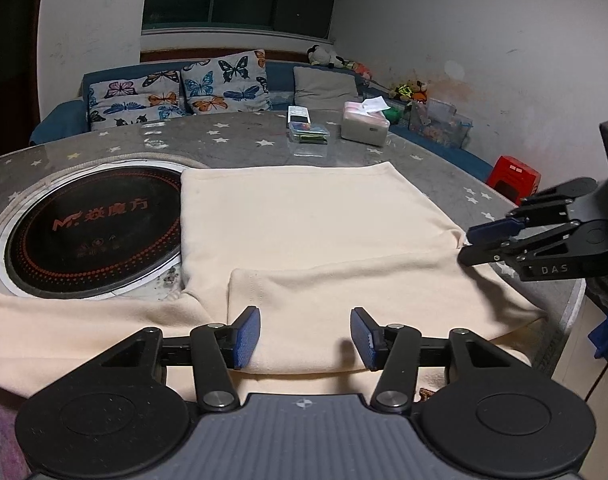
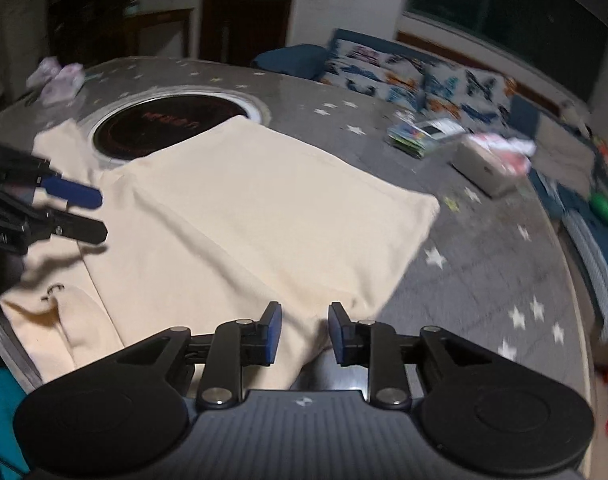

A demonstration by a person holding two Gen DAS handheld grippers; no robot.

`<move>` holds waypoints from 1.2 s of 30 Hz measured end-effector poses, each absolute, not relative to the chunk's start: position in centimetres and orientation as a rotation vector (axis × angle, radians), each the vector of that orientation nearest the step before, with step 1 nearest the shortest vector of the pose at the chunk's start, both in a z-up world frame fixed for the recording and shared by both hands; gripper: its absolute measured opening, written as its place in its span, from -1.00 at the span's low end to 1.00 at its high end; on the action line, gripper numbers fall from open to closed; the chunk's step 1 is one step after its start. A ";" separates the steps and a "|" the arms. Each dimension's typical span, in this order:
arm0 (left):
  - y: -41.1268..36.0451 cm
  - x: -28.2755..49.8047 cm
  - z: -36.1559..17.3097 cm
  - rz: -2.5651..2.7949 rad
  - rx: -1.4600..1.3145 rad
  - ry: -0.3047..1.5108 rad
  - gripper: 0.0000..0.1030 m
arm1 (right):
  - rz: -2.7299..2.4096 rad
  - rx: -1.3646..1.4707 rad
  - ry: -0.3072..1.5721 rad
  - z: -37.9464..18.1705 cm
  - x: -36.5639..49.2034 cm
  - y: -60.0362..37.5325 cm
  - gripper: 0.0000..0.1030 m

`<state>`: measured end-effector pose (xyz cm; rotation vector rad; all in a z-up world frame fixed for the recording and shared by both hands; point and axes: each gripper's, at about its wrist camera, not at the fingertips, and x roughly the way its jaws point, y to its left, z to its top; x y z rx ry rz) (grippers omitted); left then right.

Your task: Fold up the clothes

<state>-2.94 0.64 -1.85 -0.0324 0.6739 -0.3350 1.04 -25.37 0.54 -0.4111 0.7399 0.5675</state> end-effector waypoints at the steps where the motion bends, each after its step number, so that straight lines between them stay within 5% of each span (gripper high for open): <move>1: 0.7 -2.9 -1.8 -0.335 -0.033 0.674 0.05 | 0.589 -0.428 0.738 0.4 1.2 -25.2 -0.51; 3: 0.7 -2.8 -1.8 -0.331 -0.035 0.674 0.05 | 0.611 -0.438 0.749 0.1 1.5 -25.3 -0.53; 5: 0.8 -2.7 -1.8 -0.328 -0.040 0.674 0.05 | 0.612 -0.440 0.760 0.0 1.7 -25.5 -0.85; 9: 0.9 -2.8 -1.7 -0.328 -0.041 0.669 0.09 | 0.562 -0.426 0.775 -0.1 1.5 -26.5 -1.00; 21: 4.2 -3.8 -1.3 -0.205 -0.104 0.656 0.06 | 0.597 -0.325 0.713 2.0 0.0 -26.4 -0.90; 26: 5.1 -4.8 -1.6 -0.183 -0.078 0.658 -0.04 | 0.697 -0.350 0.751 0.6 -1.0 -23.7 -0.61; 36: 7.7 -6.2 -1.4 -0.062 -0.092 0.644 -0.02 | 0.810 -0.436 0.717 1.7 -1.5 -19.3 -0.59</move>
